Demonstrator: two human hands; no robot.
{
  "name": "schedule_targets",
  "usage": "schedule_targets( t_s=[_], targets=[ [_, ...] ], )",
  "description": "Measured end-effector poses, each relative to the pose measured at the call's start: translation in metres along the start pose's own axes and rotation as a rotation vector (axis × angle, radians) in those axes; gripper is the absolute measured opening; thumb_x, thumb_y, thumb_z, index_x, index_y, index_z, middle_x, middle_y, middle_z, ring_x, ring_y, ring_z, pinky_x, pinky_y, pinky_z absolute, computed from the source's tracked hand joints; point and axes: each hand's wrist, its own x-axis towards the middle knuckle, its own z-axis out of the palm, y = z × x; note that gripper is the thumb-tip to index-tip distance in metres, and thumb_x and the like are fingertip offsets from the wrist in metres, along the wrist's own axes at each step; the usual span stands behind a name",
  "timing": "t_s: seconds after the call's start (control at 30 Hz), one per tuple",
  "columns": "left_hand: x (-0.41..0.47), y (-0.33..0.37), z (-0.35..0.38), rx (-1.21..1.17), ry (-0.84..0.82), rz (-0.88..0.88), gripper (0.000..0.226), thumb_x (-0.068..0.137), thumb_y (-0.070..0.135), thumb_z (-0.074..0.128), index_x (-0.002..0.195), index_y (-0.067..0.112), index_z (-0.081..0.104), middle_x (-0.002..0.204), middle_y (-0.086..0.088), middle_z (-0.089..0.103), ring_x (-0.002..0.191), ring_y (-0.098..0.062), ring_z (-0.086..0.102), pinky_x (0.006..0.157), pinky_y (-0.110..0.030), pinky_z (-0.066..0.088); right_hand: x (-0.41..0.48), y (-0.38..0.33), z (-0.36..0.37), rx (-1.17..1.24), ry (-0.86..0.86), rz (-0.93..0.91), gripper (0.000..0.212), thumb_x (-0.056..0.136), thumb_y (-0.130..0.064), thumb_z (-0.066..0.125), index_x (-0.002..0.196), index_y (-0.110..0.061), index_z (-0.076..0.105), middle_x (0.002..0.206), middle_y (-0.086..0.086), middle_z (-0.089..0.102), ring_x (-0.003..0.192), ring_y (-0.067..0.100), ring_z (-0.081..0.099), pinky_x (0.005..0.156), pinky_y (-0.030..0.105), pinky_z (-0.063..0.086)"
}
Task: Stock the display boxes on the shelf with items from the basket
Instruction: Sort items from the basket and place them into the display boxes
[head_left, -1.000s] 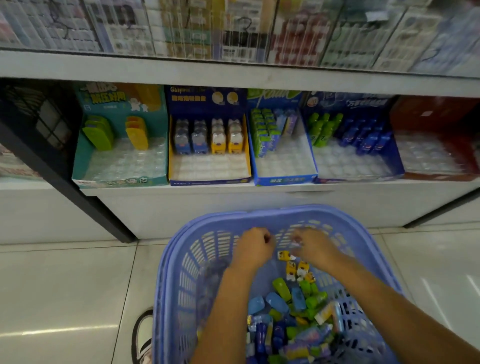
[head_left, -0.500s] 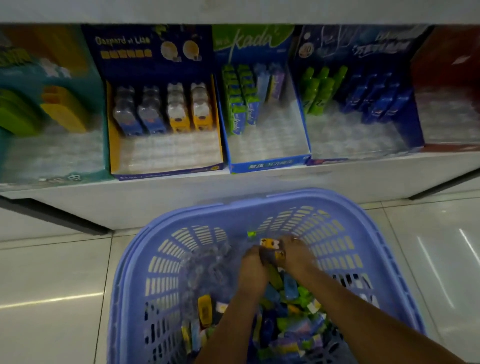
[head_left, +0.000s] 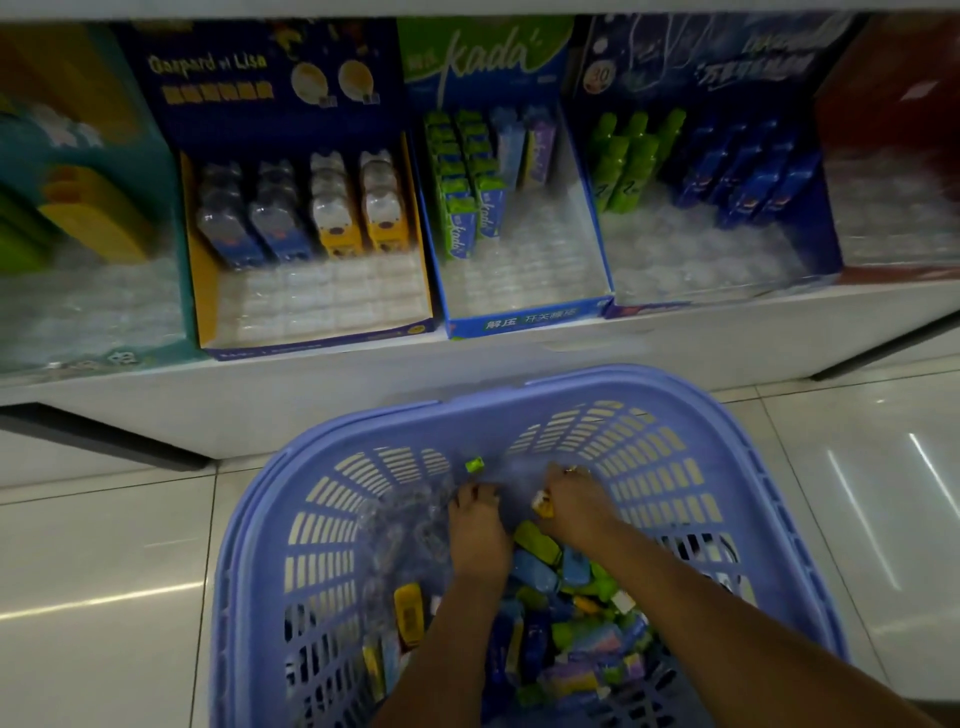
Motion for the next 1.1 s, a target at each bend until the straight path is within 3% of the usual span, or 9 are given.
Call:
schedule_targets(
  t_s=[0.1,0.17,0.27,0.43,0.6,0.67,0.77,0.93,1.1],
  targets=[
    [-0.003,0.001,-0.007,-0.086,-0.033,-0.042,0.030,0.094,0.006,0.050,0.124,0.010,0.052,0.130,-0.018,0.048,0.118,-0.034,0.045,0.093,-0.037,0.041,-0.019,-0.002,-0.017,0.349,-0.012,-0.027,0.061,0.085,-0.029,0.067,0.131,-0.001,0.038,0.103,0.015,0.059,0.094,0.024,0.056,0.078,0.039,0.046],
    [-0.004,0.006,-0.020,-0.203,-0.078,-0.049,0.012,0.092,0.006,0.053,0.100,0.012,0.058,0.104,-0.020,0.061,0.097,-0.035,0.056,0.074,-0.035,0.043,-0.036,-0.003,-0.039,0.623,-0.069,-0.058,0.034,0.088,-0.016,0.065,0.114,-0.001,0.050,0.089,0.013,0.059,0.083,0.025,0.057,0.074,0.039,0.047],
    [0.000,0.014,-0.051,-0.329,-0.217,-0.051,0.024,0.085,0.004,0.059,0.066,0.014,0.047,0.062,-0.006,0.050,0.058,-0.018,0.051,0.050,-0.024,0.037,-0.067,-0.001,-0.081,0.969,-0.199,-0.107,0.035,0.088,-0.004,0.063,0.123,-0.002,0.057,0.087,0.014,0.062,0.071,0.020,0.058,0.064,0.026,0.048],
    [-0.014,0.034,-0.126,-0.696,-0.339,0.036,0.023,0.082,0.005,0.071,0.064,0.012,0.058,0.043,0.007,0.057,0.042,0.000,0.054,0.046,-0.016,0.045,-0.115,-0.024,-0.158,1.167,-0.073,-0.372,0.033,0.089,0.000,0.055,0.121,-0.006,0.058,0.079,-0.001,0.057,0.063,0.009,0.047,0.058,0.018,0.041],
    [-0.048,0.045,-0.206,-0.922,-0.375,0.240,0.009,0.085,0.014,0.068,0.076,0.016,0.069,0.061,0.009,0.069,0.058,-0.001,0.063,0.056,-0.013,0.051,-0.143,-0.074,-0.222,1.122,0.359,-0.623,0.022,0.080,-0.007,0.070,0.095,-0.023,0.065,0.079,-0.004,0.067,0.067,0.006,0.065,0.061,0.015,0.049],
    [-0.058,0.044,-0.228,-0.947,-0.268,0.274,0.008,0.084,0.016,0.069,0.076,0.019,0.070,0.061,0.009,0.066,0.057,-0.002,0.057,0.053,-0.013,0.046,-0.140,-0.097,-0.241,0.981,0.562,-0.654,0.016,0.085,-0.019,0.068,0.093,-0.032,0.066,0.084,-0.008,0.068,0.075,0.007,0.066,0.067,0.016,0.051],
    [-0.067,0.038,-0.251,-0.994,-0.065,0.272,0.008,0.083,0.021,0.070,0.075,0.021,0.071,0.060,0.009,0.066,0.053,-0.001,0.051,0.051,-0.015,0.037,-0.121,-0.134,-0.262,0.671,0.802,-0.649,0.015,0.084,-0.020,0.069,0.099,-0.023,0.066,0.086,-0.010,0.062,0.073,0.001,0.059,0.069,0.012,0.048],
    [-0.078,0.024,-0.270,-1.226,0.235,0.167,0.011,0.083,0.027,0.070,0.087,0.017,0.075,0.065,0.006,0.065,0.048,0.001,0.050,0.050,-0.013,0.045,-0.093,-0.172,-0.282,0.216,0.711,-0.567,0.024,0.086,-0.014,0.066,0.108,-0.007,0.065,0.089,0.001,0.058,0.081,0.009,0.050,0.072,0.020,0.040],
    [-0.076,0.010,-0.279,-1.288,0.407,0.080,0.020,0.085,0.039,0.065,0.089,0.023,0.077,0.068,0.010,0.067,0.056,0.001,0.052,0.054,-0.014,0.046,-0.087,-0.186,-0.292,0.089,0.584,-0.501,0.024,0.085,-0.011,0.068,0.108,-0.008,0.066,0.110,0.009,0.065,0.099,0.021,0.060,0.084,0.027,0.044]
  ],
)
